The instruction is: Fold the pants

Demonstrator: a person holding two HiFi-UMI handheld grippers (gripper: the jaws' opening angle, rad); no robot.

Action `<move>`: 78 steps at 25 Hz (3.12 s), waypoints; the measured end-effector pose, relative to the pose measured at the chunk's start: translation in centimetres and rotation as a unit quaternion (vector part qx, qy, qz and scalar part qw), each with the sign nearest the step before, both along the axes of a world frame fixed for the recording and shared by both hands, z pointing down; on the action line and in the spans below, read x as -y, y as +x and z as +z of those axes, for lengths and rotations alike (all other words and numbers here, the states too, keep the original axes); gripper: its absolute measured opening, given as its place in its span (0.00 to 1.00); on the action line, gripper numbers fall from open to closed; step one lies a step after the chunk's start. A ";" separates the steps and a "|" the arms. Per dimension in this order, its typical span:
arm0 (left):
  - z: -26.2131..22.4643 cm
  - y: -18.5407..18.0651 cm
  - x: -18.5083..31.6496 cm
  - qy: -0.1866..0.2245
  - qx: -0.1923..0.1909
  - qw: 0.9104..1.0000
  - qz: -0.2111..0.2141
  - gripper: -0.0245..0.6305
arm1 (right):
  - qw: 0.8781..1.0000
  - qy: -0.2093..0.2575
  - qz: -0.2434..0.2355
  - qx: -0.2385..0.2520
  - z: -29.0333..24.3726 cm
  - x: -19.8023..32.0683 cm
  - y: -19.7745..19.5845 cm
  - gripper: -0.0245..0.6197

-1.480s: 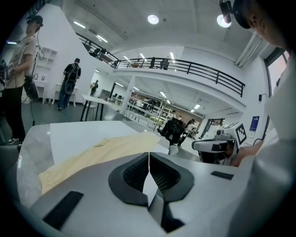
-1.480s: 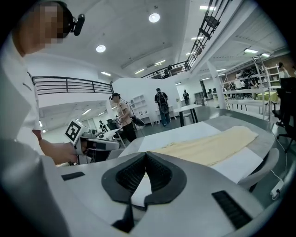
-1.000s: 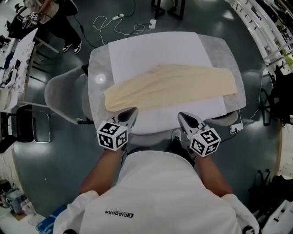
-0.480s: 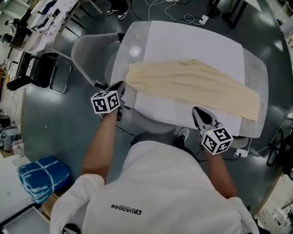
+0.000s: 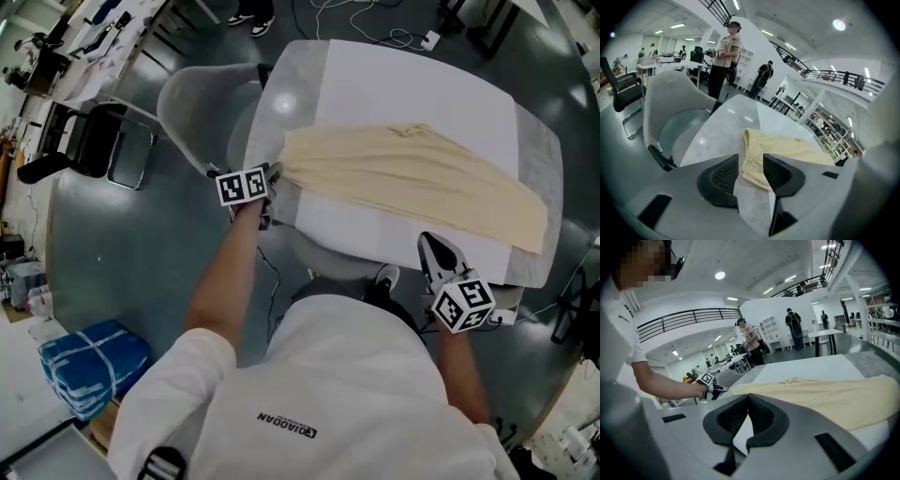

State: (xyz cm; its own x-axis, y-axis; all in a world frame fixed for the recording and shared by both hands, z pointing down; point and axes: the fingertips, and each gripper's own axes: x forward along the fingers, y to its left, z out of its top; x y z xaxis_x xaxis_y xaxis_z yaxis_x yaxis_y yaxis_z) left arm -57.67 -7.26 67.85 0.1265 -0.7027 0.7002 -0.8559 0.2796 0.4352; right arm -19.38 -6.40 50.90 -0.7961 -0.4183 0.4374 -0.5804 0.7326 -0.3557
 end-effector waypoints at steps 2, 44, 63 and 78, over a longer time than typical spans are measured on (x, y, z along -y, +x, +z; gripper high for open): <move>0.6 -0.5 1.0 -0.001 0.001 1.000 0.011 0.31 | 1.000 -0.004 0.017 -0.006 0.1 -0.3 0.1 0.07; -3.4 3.2 8.7 0.013 -0.045 0.993 0.113 0.17 | 0.986 -0.010 0.164 -0.021 0.4 -4.0 5.2 0.07; 5.0 2.2 6.3 -0.132 0.027 0.983 0.122 0.24 | 0.995 -0.022 0.098 -0.008 1.1 -2.5 12.0 0.07; 6.1 2.6 5.6 -0.179 0.108 0.971 0.118 0.25 | 0.994 -0.031 0.106 0.000 2.0 -1.0 10.1 0.07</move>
State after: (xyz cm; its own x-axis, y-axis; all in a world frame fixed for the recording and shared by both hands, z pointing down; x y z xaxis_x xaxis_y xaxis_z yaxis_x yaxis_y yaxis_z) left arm -55.04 -12.88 73.98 0.0773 -0.3794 0.9220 -0.9751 0.1641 0.1493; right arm -9.27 -5.35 52.91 -0.6938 -0.5481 0.4672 -0.7185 0.5707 -0.3975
